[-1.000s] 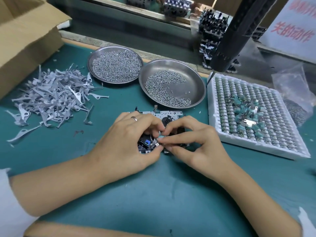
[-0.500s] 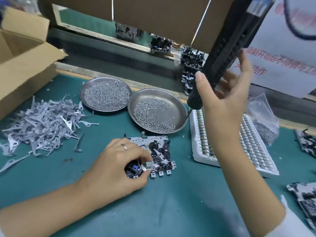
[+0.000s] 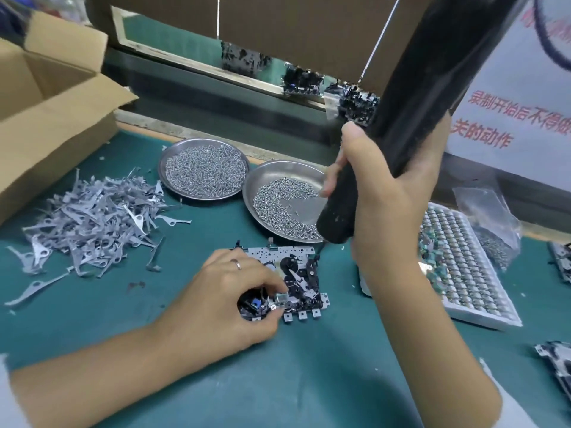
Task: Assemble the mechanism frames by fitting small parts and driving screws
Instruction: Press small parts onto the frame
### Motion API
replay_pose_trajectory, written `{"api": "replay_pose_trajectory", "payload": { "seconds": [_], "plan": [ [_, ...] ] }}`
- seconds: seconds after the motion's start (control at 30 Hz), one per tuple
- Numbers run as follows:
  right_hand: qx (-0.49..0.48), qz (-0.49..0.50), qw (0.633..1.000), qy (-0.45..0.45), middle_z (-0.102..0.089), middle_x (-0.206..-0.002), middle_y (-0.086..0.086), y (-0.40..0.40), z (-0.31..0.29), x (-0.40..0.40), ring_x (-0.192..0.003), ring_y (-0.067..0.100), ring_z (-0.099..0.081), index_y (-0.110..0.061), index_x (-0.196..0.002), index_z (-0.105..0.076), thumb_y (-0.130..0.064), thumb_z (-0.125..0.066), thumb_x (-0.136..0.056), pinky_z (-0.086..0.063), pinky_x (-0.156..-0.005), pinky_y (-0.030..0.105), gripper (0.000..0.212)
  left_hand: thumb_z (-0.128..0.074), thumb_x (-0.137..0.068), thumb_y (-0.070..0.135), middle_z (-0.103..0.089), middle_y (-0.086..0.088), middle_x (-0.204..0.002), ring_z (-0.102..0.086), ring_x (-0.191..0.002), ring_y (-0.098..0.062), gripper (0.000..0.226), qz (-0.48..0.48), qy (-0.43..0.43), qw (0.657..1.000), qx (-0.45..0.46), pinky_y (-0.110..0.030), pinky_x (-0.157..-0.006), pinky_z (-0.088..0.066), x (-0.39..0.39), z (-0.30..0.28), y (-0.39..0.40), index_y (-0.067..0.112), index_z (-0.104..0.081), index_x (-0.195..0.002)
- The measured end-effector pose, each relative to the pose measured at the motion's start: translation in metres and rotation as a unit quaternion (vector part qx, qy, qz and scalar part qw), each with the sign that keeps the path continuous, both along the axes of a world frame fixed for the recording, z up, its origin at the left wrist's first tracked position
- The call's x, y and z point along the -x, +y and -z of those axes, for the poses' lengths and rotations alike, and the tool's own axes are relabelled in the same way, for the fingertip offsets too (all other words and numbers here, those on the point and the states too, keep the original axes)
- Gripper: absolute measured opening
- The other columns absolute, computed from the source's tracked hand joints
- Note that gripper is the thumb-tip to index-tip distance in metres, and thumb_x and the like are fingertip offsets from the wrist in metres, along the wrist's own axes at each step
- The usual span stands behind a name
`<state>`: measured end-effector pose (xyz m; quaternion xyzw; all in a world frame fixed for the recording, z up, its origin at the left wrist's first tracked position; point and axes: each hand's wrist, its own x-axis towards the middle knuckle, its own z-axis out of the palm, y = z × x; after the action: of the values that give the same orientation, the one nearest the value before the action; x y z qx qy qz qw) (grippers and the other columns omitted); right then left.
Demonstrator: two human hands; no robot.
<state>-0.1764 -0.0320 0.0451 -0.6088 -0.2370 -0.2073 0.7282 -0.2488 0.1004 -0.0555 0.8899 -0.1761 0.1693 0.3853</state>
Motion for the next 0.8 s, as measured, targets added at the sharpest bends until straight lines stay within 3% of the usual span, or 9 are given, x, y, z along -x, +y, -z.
{"api": "replay_pose_trajectory", "payload": {
  "seconds": [0.17,0.33,0.43,0.63,0.8],
  "plan": [
    [-0.068,-0.108,0.991,0.032,-0.048,-0.056,-0.001,0.007,0.027,0.025,-0.037,0.021,-0.042,-0.017,-0.096,-0.038,-0.005,-0.057,-0.081,-0.038,-0.045,0.026,0.027,-0.072,-0.066,0.032,-0.062,0.02,-0.074,-0.055,-0.077,-0.005,0.017,-0.004,-0.003,1.0,-0.002,-0.024,-0.086,-0.04,0.0,0.0,-0.001,0.023,-0.07,-0.08],
    [-0.09,-0.107,0.989,0.051,-0.045,-0.055,-0.001,0.011,0.034,0.032,-0.035,0.019,-0.041,-0.017,-0.095,-0.037,-0.003,-0.058,-0.079,-0.037,-0.044,0.026,0.029,-0.066,-0.067,0.036,-0.051,0.026,-0.074,-0.051,-0.076,-0.004,0.016,0.007,-0.012,1.0,0.007,-0.023,-0.083,-0.039,-0.001,-0.002,-0.001,0.023,-0.068,-0.078],
    [-0.095,-0.114,0.987,0.058,-0.045,-0.057,0.0,0.012,0.035,0.033,-0.035,0.018,-0.042,-0.016,-0.094,-0.037,-0.001,-0.058,-0.08,-0.038,-0.043,0.025,0.03,-0.073,-0.065,0.028,-0.049,0.025,-0.071,-0.051,-0.073,-0.007,0.013,0.007,-0.013,1.0,0.006,-0.025,-0.081,-0.04,0.0,-0.003,-0.002,0.025,-0.065,-0.076],
    [-0.098,-0.112,0.987,0.06,-0.043,-0.057,0.001,0.015,0.038,0.035,-0.036,0.018,-0.041,-0.016,-0.094,-0.037,-0.01,-0.057,-0.077,-0.038,-0.043,0.025,0.027,-0.068,-0.067,0.034,-0.047,0.027,-0.07,-0.049,-0.074,-0.007,0.014,0.008,-0.005,1.0,0.002,-0.022,-0.081,-0.038,0.0,-0.005,-0.001,0.022,-0.065,-0.073],
    [-0.1,-0.119,0.987,0.047,-0.048,-0.061,-0.002,0.016,0.04,0.035,-0.037,0.018,-0.04,-0.016,-0.095,-0.037,-0.008,-0.056,-0.078,-0.039,-0.044,0.026,0.027,-0.075,-0.063,0.024,-0.048,0.022,-0.068,-0.05,-0.073,-0.01,0.013,-0.002,-0.008,1.0,0.001,-0.024,-0.08,-0.038,0.0,-0.004,-0.002,0.02,-0.065,-0.071]
  ]
}}
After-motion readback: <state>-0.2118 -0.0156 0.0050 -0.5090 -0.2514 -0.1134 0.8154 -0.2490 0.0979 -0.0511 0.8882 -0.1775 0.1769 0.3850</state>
